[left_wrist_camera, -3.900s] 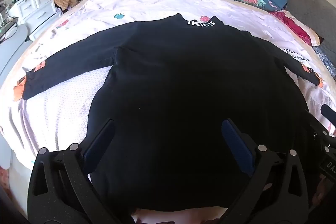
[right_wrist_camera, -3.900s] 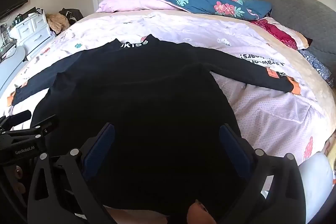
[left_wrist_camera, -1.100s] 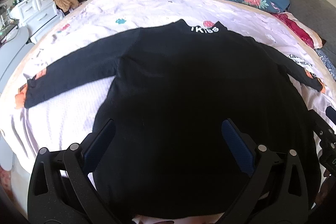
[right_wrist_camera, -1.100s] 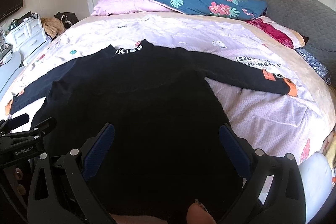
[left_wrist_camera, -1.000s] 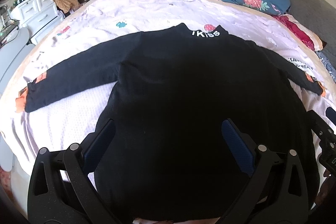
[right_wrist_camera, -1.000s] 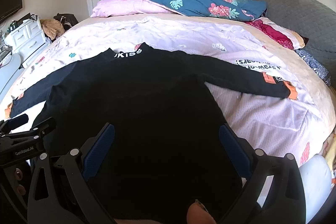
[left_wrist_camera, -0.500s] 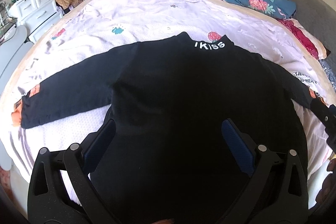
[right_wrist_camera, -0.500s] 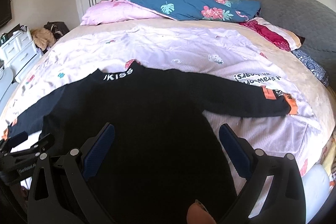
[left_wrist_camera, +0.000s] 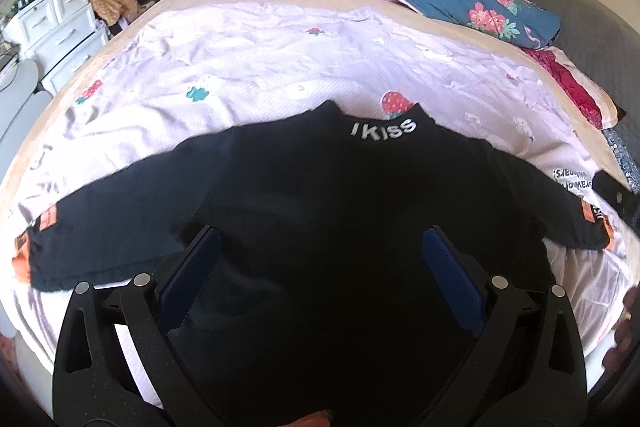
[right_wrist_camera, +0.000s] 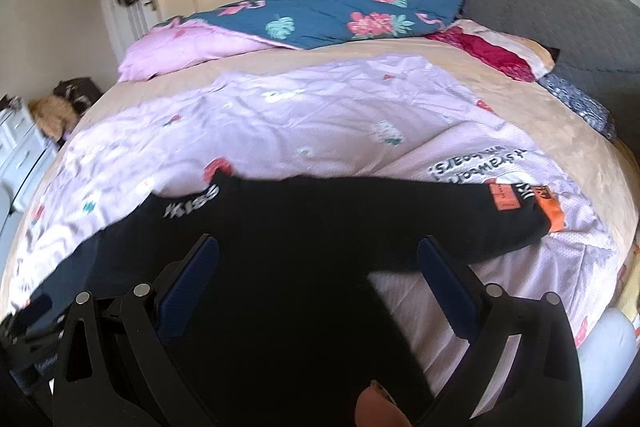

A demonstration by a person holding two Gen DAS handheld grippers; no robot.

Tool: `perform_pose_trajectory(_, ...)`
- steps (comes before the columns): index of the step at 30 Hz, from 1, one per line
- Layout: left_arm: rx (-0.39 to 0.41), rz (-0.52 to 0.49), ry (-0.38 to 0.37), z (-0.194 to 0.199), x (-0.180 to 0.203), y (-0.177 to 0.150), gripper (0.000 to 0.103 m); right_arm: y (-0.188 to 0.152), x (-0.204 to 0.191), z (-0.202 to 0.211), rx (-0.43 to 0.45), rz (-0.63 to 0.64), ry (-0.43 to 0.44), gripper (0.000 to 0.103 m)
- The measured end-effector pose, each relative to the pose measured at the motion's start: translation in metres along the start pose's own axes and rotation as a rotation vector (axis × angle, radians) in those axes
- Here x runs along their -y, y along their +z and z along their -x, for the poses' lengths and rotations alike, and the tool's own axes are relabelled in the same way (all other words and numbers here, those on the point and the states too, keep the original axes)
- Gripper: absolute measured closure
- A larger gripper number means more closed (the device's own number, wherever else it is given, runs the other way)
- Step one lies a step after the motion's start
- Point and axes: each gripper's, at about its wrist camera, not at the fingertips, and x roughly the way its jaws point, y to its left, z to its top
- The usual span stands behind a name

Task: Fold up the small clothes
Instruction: 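Move the right gripper to the orange cuff of a sleeve and grasp it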

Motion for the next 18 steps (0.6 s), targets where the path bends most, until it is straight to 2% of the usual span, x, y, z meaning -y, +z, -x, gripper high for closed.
perform_pose_trajectory(8, -0.030, -0.021, 0.000, -0.025, 0.018, 0.015, 0.008, 0.026, 0.039, -0.034, -0.008, -0.123, -0.079, 0.004)
perform_pose_trajectory(18, -0.082, -0.106, -0.032, -0.062, 0.065, 0.019, 0.008, 0.025, 0.107, -0.072, -0.047, -0.272, -0.178, 0.004)
